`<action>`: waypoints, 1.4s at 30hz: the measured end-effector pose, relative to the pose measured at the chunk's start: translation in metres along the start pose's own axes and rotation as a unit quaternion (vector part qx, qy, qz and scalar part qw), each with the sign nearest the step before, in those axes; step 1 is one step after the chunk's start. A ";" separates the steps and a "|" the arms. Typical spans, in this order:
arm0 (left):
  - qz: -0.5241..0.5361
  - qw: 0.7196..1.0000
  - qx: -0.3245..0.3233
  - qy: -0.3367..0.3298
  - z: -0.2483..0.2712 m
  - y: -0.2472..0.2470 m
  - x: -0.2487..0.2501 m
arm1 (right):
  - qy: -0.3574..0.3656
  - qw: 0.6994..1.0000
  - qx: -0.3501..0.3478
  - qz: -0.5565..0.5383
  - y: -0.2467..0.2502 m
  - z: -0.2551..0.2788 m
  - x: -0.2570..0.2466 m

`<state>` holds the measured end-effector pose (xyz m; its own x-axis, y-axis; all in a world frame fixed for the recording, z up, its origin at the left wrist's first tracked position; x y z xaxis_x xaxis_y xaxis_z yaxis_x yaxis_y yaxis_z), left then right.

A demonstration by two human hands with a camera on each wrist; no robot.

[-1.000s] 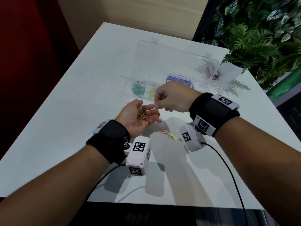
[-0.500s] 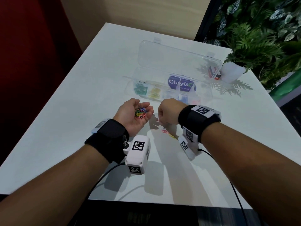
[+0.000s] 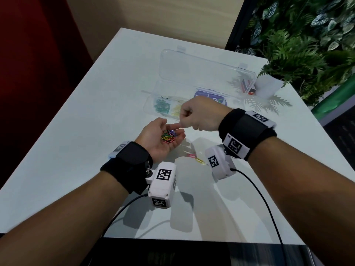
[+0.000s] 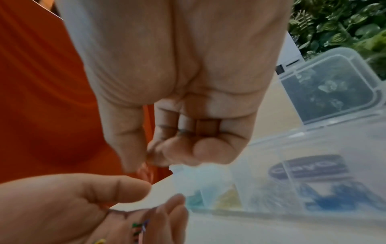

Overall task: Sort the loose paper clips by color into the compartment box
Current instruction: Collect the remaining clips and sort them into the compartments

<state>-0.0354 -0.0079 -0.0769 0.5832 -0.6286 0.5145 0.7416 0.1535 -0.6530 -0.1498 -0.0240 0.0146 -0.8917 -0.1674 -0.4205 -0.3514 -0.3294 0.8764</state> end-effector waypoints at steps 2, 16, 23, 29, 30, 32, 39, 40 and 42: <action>0.014 1.000 -0.013 0.011 0.001 -0.005 -0.002 | 0.006 0.999 0.007 0.035 0.001 0.002 0.000; 0.008 1.000 0.021 -0.008 0.001 0.000 -0.002 | -0.053 0.973 -0.104 0.199 -0.053 0.006 0.029; 0.003 1.000 0.027 -0.013 0.001 0.001 -0.001 | -0.060 0.974 -0.100 0.192 -0.055 0.001 0.025; -0.002 0.999 0.031 -0.013 0.002 0.004 0.000 | -0.069 0.968 -0.090 0.225 -0.059 0.001 0.021; -0.003 0.999 0.031 -0.013 0.002 0.003 0.000 | -0.067 0.970 -0.085 0.217 -0.055 0.001 0.021; -0.011 0.999 0.030 -0.012 0.003 0.003 0.000 | -0.060 0.985 -0.049 0.156 -0.039 0.003 0.020; -0.036 0.999 -0.008 0.021 0.004 -0.009 -0.009 | -0.003 1.000 0.009 0.021 -0.008 0.004 0.001; -0.044 0.999 0.003 0.017 0.003 -0.008 -0.008 | -0.008 0.999 0.017 0.034 -0.007 0.003 0.004; -0.059 0.998 0.024 0.009 0.002 -0.003 -0.004 | -0.023 0.996 0.012 0.086 -0.009 0.005 0.014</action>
<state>-0.0397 -0.0047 -0.0759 0.4861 -0.6574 0.5757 0.8193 0.1137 -0.5620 -0.1606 -0.0189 0.0015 -0.9512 -0.1774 -0.2524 -0.1979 -0.2766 0.9404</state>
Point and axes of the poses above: each hand's wrist, its own z-axis away from the middle knuckle, its own y-axis out of the back of the hand, x = y × z, the point moved 3 cm from there along -z, towards the middle knuckle, and after that the axes turned 1 degree about -z, right-handed, at the moved point
